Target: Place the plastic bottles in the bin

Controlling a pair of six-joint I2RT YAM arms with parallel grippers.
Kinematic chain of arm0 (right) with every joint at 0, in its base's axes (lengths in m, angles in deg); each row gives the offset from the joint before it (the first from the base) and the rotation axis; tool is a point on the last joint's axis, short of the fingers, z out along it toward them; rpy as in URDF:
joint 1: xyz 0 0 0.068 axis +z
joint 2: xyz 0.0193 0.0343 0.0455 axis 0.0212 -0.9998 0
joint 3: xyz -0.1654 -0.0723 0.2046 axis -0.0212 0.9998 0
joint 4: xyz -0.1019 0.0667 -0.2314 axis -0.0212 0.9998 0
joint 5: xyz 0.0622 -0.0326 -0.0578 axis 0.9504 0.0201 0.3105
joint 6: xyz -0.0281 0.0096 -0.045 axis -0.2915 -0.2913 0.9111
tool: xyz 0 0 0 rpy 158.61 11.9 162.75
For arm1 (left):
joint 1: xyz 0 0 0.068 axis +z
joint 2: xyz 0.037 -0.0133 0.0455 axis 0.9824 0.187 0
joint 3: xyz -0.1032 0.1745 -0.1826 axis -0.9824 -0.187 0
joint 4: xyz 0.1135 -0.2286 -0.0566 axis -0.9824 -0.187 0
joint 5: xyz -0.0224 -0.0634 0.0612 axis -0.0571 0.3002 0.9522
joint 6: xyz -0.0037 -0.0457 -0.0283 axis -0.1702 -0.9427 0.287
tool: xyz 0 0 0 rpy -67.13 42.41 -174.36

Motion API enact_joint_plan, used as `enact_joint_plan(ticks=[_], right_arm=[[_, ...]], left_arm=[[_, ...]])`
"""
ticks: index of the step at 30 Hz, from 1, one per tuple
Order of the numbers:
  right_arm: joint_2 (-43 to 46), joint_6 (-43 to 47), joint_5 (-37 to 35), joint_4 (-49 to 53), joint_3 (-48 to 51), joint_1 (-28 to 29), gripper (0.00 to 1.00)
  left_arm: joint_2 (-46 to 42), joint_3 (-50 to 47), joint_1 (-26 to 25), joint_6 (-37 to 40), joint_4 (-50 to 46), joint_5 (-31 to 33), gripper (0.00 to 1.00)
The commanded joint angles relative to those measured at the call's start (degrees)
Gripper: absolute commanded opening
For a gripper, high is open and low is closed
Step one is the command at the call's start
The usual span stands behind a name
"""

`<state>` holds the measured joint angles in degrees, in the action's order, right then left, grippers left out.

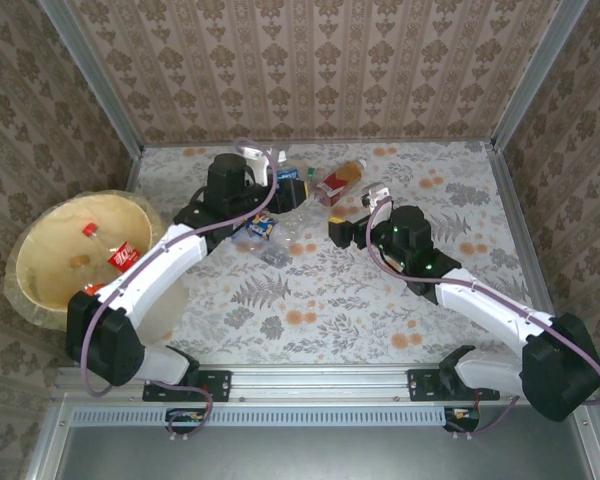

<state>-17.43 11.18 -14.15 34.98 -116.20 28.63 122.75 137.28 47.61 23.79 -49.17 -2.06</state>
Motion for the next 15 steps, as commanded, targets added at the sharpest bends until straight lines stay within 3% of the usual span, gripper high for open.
enact_joint_plan(ticks=[1, 15], right_arm=[[-1.1, -1.2, -6.1, 0.4, 0.0, -0.3, 1.00], [-3.5, -5.0, -8.6, 0.0, -1.0, -1.5, 1.00]], left_arm=[[-3.4, 1.3, 0.9, 3.1, -2.4, 3.4, 0.56], [-10.9, 2.5, 2.3, 7.8, -9.2, 10.2, 0.57]])
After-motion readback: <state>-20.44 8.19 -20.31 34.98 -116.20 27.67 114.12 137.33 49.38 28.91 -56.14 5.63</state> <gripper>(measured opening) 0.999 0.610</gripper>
